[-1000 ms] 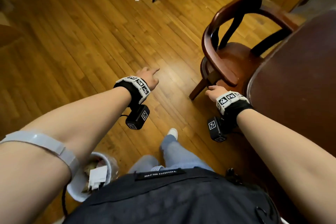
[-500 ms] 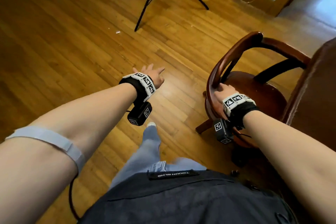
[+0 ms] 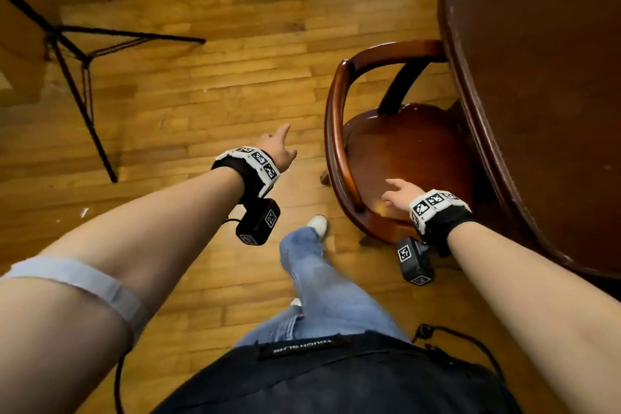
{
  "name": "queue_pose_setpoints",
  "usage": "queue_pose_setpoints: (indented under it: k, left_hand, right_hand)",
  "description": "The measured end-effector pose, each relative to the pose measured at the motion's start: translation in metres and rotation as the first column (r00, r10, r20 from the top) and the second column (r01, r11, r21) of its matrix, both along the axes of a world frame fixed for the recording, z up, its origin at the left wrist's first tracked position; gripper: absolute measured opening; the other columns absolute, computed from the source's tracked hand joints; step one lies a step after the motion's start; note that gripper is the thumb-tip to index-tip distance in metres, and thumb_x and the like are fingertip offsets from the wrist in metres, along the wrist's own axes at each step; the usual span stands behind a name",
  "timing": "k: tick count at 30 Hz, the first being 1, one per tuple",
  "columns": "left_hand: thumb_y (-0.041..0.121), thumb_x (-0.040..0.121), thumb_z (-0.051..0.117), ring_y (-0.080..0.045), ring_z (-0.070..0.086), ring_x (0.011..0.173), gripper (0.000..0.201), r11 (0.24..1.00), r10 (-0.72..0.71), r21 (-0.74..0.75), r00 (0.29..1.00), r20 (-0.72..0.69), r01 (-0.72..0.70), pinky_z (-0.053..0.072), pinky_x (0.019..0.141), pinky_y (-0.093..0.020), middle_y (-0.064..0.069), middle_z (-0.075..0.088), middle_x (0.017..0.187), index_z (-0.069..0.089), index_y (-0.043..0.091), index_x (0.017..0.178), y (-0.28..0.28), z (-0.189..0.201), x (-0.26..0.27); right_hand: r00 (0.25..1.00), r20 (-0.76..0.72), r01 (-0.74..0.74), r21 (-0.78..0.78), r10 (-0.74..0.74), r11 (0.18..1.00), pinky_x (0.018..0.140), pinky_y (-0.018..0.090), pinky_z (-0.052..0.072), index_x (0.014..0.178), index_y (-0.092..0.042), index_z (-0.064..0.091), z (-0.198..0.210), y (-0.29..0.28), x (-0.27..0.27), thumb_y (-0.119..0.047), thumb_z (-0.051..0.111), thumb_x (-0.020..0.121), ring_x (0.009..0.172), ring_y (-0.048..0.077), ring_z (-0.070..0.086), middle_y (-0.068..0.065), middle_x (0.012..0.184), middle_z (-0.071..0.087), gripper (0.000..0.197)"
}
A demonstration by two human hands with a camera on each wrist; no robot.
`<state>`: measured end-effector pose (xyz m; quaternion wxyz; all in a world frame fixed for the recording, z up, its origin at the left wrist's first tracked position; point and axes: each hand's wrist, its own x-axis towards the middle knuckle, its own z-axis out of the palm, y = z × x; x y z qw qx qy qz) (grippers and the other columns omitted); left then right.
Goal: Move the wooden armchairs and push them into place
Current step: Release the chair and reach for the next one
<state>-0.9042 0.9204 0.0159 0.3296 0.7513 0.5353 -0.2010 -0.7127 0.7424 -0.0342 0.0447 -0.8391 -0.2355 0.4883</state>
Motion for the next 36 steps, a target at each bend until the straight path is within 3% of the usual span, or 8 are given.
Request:
queue_pose_setpoints:
  k: [5,7,12,15,20,24,31,36]
  left_hand:
    - [0.034,0.099,0.040,-0.037,0.053,0.122,0.054,0.967,-0.254,0.018,0.967,-0.001,0.254,0.040,0.104,-0.036,-0.022,0.026,0.154,0.023,0.036,0.150,0.069,-0.015,0.062]
    - [0.032,0.099,0.041,-0.036,0.059,0.113,0.053,0.943,-0.332,0.028,0.943,0.004,0.332,0.043,0.098,-0.034,-0.024,0.031,0.151,0.025,0.035,0.150,0.090,-0.021,0.085]
    - [0.034,0.099,0.039,-0.035,0.062,0.108,0.052,0.858,-0.513,0.003,0.858,-0.023,0.513,0.047,0.091,-0.034,-0.024,0.036,0.148,0.025,0.036,0.150,0.124,-0.038,0.130]
    - [0.036,0.098,0.038,-0.035,0.061,0.110,0.051,0.779,-0.626,0.004,0.779,-0.038,0.627,0.049,0.094,-0.036,-0.021,0.046,0.143,0.027,0.038,0.148,0.143,-0.050,0.154]
    - [0.035,0.099,0.035,-0.036,0.044,0.134,0.050,0.653,-0.758,-0.071,0.651,-0.050,0.754,0.040,0.109,-0.042,-0.013,0.052,0.142,0.029,0.031,0.149,0.172,-0.066,0.185]
    - [0.031,0.100,0.036,-0.033,0.056,0.120,0.038,0.511,-0.859,-0.036,0.512,0.007,0.859,0.044,0.099,-0.035,-0.011,0.060,0.131,0.054,0.020,0.132,0.192,-0.078,0.203]
    - [0.030,0.095,0.046,-0.028,0.057,0.079,0.030,0.495,-0.869,-0.040,0.495,-0.009,0.868,0.047,0.072,-0.030,-0.008,0.066,0.091,0.069,0.014,0.103,0.198,-0.091,0.222]
    - [0.026,0.092,0.049,-0.028,0.062,0.076,0.028,0.607,-0.789,-0.052,0.609,0.082,0.793,0.051,0.071,-0.030,-0.006,0.070,0.086,0.074,0.014,0.098,0.201,-0.098,0.220]
  right_hand:
    - [0.954,-0.076,0.289,-0.011,-0.289,0.957,0.067,0.019,0.043,0.147,-0.017,0.035,-0.027,0.028,0.020,-0.020,0.046,0.095,0.070,0.013,0.057,0.009,0.088,0.078,0.053]
    - [0.905,-0.112,0.409,-0.040,-0.411,0.912,0.085,0.028,0.051,0.147,-0.015,0.035,-0.038,0.037,0.023,-0.019,0.046,0.095,0.064,0.010,0.058,0.000,0.049,0.069,0.053]
    - [0.770,-0.144,0.619,-0.066,-0.621,0.783,0.080,0.041,0.056,0.143,-0.014,0.039,-0.042,0.041,0.012,-0.017,0.046,0.094,0.054,0.020,0.062,0.004,0.044,0.065,0.050]
    - [0.680,-0.129,0.707,-0.144,-0.722,0.692,0.068,0.032,0.057,0.142,-0.012,0.041,-0.034,0.046,-0.006,-0.018,0.045,0.096,0.058,0.021,0.067,0.016,0.081,0.075,0.047]
    - [0.653,-0.099,0.714,-0.248,-0.751,0.654,0.075,0.026,0.049,0.140,-0.001,0.039,-0.018,0.076,-0.052,-0.015,0.039,0.100,0.126,0.034,0.053,0.022,0.140,0.048,0.043]
    - [0.195,-0.062,0.970,-0.132,-0.979,0.202,0.034,0.021,0.044,0.110,-0.015,0.049,-0.036,0.105,-0.078,-0.023,0.034,0.100,0.045,0.021,0.066,0.022,0.095,0.058,0.019]
    - [-0.307,-0.006,0.950,0.048,-0.952,-0.307,0.050,0.024,0.055,0.096,-0.017,0.058,-0.045,0.135,-0.089,-0.024,0.052,0.092,0.062,0.028,0.062,0.014,0.096,0.066,0.010]
    - [-0.446,0.048,0.888,0.150,-0.894,-0.435,0.053,0.028,0.051,0.091,-0.013,0.067,-0.049,0.140,-0.091,-0.015,0.060,0.088,0.053,0.025,0.056,0.019,0.089,0.067,0.008]
